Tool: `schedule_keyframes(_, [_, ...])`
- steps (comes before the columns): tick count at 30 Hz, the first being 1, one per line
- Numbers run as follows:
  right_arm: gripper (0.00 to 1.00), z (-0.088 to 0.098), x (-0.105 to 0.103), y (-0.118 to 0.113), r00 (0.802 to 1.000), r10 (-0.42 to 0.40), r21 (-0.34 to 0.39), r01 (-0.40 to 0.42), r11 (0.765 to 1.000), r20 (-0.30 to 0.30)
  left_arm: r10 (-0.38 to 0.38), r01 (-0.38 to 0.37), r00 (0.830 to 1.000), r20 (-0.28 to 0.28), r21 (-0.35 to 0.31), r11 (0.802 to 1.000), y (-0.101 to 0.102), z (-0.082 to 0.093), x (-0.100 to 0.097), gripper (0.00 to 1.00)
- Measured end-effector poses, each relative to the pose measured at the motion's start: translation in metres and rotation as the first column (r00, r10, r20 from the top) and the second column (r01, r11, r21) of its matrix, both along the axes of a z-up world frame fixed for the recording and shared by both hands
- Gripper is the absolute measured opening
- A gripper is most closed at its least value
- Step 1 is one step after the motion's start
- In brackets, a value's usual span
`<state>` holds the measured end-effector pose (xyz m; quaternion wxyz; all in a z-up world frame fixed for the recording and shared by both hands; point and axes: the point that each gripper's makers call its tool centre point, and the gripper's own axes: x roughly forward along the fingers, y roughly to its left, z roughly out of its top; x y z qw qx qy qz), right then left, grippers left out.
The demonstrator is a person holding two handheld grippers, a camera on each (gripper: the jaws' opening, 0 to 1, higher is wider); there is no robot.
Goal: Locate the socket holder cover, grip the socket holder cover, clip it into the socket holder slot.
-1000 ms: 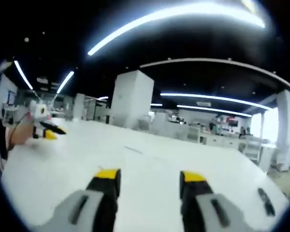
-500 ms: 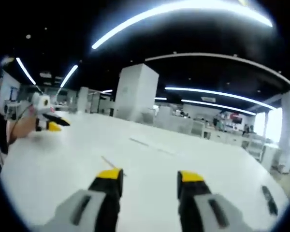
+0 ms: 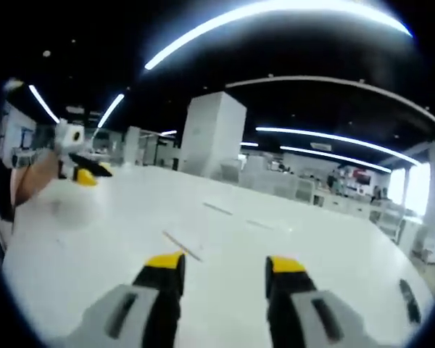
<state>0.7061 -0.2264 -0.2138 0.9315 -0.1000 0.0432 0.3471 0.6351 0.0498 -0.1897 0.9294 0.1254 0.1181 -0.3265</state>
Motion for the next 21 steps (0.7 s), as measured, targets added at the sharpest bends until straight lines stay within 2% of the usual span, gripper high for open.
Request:
schedule_keyframes(5, [0.46, 0.000, -0.003, 0.003, 1.000, 0.007, -0.001, -0.007, 1.000, 0.000, -0.005, 0.008, 0.999, -0.051, 0.055, 0.998, -0.010, 0.009, -0.004, 0.42])
schedule_keyframes(12, [0.45, 0.000, -0.002, 0.002, 1.000, 0.003, -0.004, -0.003, 1.000, -0.003, 0.020, -0.002, 0.989, -0.145, 0.122, 0.992, -0.021, 0.008, -0.006, 0.47])
schedule_keyframes(15, [0.44, -0.002, -0.002, 0.002, 1.000, 0.000, -0.008, 0.000, 1.000, -0.008, 0.043, -0.002, 0.971, -0.235, 0.174, 0.985, -0.027, -0.002, -0.008, 0.49])
schedule_keyframes(18, [0.44, -0.005, -0.001, 0.001, 1.000, -0.007, -0.021, 0.006, 1.000, -0.013, 0.070, -0.002, 0.952, -0.299, 0.220, 0.976, -0.034, -0.012, -0.008, 0.53])
schedule_keyframes(21, [0.43, -0.012, 0.001, -0.001, 1.000, -0.021, -0.043, 0.020, 0.999, -0.023, 0.118, -0.009, 0.924, -0.364, 0.286, 0.958, -0.040, -0.026, -0.006, 0.53])
